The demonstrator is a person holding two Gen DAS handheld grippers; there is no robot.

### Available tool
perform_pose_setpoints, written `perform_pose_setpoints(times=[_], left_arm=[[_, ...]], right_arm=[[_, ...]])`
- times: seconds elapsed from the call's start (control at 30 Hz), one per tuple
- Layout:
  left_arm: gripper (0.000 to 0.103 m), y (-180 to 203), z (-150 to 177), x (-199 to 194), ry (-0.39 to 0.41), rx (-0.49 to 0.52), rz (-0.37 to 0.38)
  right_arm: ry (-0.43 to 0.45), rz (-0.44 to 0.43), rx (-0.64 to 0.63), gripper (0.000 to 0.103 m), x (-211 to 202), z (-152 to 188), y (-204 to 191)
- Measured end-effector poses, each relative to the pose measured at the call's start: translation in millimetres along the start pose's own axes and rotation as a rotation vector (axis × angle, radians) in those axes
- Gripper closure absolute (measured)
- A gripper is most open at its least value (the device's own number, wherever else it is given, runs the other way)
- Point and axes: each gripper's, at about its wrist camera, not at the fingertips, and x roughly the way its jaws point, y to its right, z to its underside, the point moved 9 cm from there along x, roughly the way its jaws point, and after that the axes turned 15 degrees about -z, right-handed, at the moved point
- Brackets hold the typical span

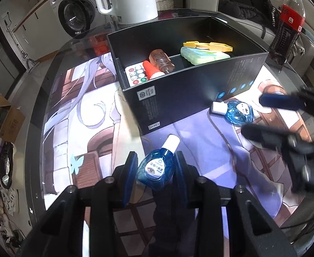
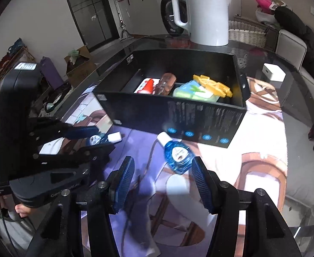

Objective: Organize rigid objects
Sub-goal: 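Grasp the other blue tape dispenser with the right gripper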

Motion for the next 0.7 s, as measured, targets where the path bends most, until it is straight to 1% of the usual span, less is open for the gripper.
perform_pose_setpoints(times=[0.1, 0.2, 0.3, 0.4, 0.6, 0.63, 0.67, 0.7], left_arm=[[0.069, 1.9, 0.0, -0.3, 0.004, 0.008, 0.001], [0.069, 3.4, -0.4, 0.0, 0.003, 0.007, 0.008], [0.069, 4.7, -0.4, -0.7, 0.002, 0.009, 0.011], [0.069, 4.4, -0.4, -0.6, 0.002, 0.006, 0.013], [0.068, 2.9, -0.1, -0.2, 0.0, 0.0, 0.008], [0.068, 2.9, 0.2, -0.1, 0.001, 0.001, 0.008], [0.068, 3.1, 0.5, -0.4, 0.003, 0.003, 0.006], [0.068, 3.4, 0.6, -0.6, 0.005, 0.006, 0.004]], right_arm=[[-0.024, -0.01, -0.026, 0.046, 9.5, -4.8, 6.2], [-0.047, -0.03, -0.051, 0.046, 18.7, -2.1, 2.2], [-0.063, -0.039, -0.063, 0.046, 19.9, 1.9, -2.3], [-0.081, -0.072, -0.053, 0.046, 18.7, 5.9, -10.3], [-0.079, -0.051, -0.048, 0.047, 27.5, 3.1, -8.7], [-0.08, -0.052, -0.046, 0.048, 29.5, 3.2, -8.8], [-0.089, -0.051, -0.053, 0.053, 31.9, 3.9, -10.0], [-0.099, -0.054, -0.063, 0.061, 33.7, 5.2, -12.2]])
